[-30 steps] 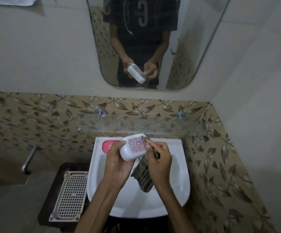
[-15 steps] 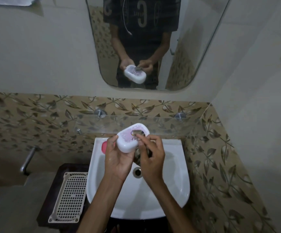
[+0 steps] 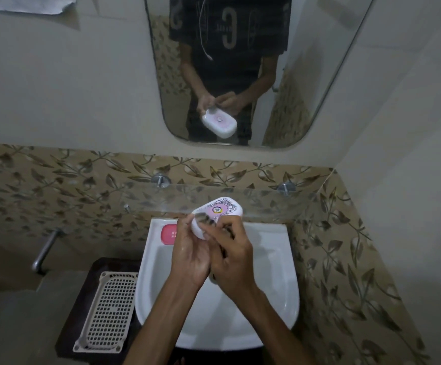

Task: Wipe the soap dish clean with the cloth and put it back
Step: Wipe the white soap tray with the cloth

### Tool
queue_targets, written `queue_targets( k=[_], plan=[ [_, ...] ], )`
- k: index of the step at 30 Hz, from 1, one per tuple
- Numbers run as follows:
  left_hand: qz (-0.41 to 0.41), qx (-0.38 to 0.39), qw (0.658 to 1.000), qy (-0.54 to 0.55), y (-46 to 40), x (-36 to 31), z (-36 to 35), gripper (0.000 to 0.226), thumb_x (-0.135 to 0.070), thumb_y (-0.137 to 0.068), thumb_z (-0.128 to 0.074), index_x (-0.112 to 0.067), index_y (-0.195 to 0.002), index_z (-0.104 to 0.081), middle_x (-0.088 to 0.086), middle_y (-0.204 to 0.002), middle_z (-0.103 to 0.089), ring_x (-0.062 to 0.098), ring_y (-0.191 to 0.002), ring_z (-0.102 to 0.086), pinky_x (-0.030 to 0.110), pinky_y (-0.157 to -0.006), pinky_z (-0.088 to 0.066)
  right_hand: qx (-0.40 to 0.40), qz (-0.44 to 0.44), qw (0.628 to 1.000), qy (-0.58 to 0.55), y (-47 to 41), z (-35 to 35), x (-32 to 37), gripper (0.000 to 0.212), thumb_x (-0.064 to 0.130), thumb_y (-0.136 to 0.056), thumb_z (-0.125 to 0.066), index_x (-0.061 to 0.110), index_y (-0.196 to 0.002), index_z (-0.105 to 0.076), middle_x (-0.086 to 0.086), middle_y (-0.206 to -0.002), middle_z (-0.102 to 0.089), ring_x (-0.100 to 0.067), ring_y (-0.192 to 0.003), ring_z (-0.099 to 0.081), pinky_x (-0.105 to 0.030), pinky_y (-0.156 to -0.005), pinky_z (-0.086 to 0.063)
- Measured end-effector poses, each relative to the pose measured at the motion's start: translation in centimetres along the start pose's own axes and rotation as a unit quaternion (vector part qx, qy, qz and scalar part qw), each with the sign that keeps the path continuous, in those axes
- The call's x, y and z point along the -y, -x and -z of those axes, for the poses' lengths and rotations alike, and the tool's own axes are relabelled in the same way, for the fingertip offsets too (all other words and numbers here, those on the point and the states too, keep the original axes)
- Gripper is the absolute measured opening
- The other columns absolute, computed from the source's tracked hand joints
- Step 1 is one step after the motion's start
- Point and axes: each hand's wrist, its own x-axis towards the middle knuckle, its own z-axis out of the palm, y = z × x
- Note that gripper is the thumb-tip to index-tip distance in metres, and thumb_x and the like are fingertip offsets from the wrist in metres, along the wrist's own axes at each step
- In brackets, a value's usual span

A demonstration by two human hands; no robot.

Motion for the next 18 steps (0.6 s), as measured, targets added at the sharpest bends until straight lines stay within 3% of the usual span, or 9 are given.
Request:
queue_targets(
  k=[2,4,8,10,12,14,18],
  plan=[
    [0.002,-0.011,1.000,-0.016,-0.1,-0.1,0.1,0.047,-0.030,-0.100,-0.049,-0.001,-0.137,-0.051,0.020,-0.121,-0.062,0.030,-0.110,-0.064,0.035,-0.112,-0.045,0.007,0.016,1.000,0.006,-0.6,0.0,-0.3,0.027,0.006,-0.098,-0.066,0.019,-0.119,-0.078,0.000,-0.108,-0.056,-0.010,-0.091,-0.062,-0.030,-0.073,-0.055],
    [-0.009,-0.015,1.000,-0.022,-0.1,-0.1,0.0,0.041,-0.032,-0.100,-0.050,-0.004,-0.130,-0.054,0.017,-0.111,-0.064,0.028,-0.100,-0.068,0.033,-0.098,-0.056,0.004,-0.004,1.000,0.015,-1.1,-0.1,-0.6,0.026,0.005,-0.098,-0.066,0.017,-0.118,-0.078,-0.002,-0.108,-0.056,-0.012,-0.088,-0.062,-0.034,-0.070,-0.055],
    [-0.028,-0.019,0.998,-0.057,-0.2,0.4,0.0,0.030,-0.034,-0.101,-0.053,-0.007,-0.108,-0.060,0.009,-0.088,-0.063,0.019,-0.082,-0.069,0.027,-0.079,-0.060,0.079,0.051,0.995,0.017,-0.4,-0.2,0.2,0.030,0.001,-0.095,-0.066,0.016,-0.118,-0.077,-0.005,-0.104,-0.056,-0.017,-0.078,-0.058,-0.031,-0.068,-0.051],
    [-0.077,-0.007,0.995,-0.066,0.0,0.6,-0.3,0.033,-0.027,-0.106,-0.046,-0.001,-0.113,-0.064,0.018,-0.103,-0.069,0.025,-0.094,-0.072,0.031,-0.084,-0.062,0.040,0.010,0.999,0.005,-1.7,0.1,-0.8,0.026,0.006,-0.098,-0.064,0.016,-0.118,-0.078,0.000,-0.104,-0.058,-0.013,-0.087,-0.063,-0.027,-0.075,-0.052],
    [-0.087,0.023,0.992,-0.084,0.6,0.8,-1.0,0.041,-0.024,-0.106,-0.042,0.003,-0.132,-0.059,0.025,-0.128,-0.067,0.032,-0.116,-0.066,0.038,-0.098,-0.058,-0.021,-0.142,0.989,-0.030,-3.7,0.2,-2.2,0.024,0.011,-0.101,-0.063,0.018,-0.118,-0.078,0.003,-0.104,-0.061,-0.008,-0.096,-0.065,-0.026,-0.081,-0.053],
    [-0.096,0.030,0.987,-0.123,0.8,1.2,-0.9,0.043,-0.024,-0.105,-0.042,-0.001,-0.138,-0.057,0.024,-0.135,-0.064,0.034,-0.124,-0.062,0.042,-0.105,-0.051,-0.019,-0.202,0.978,-0.042,-4.8,0.3,-2.5,0.024,0.017,-0.102,-0.061,0.022,-0.118,-0.079,0.003,-0.104,-0.062,-0.008,-0.096,-0.066,-0.028,-0.081,-0.053],
    [-0.144,0.023,0.978,-0.149,0.4,0.4,0.3,0.044,-0.022,-0.101,-0.047,-0.001,-0.138,-0.057,0.025,-0.139,-0.061,0.035,-0.128,-0.060,0.041,-0.104,-0.054,0.075,-0.035,0.997,-0.003,-3.5,0.3,-0.7,0.028,0.016,-0.101,-0.060,0.017,-0.124,-0.076,0.002,-0.110,-0.064,-0.008,-0.103,-0.063,-0.023,-0.088,-0.054]
  ],
)
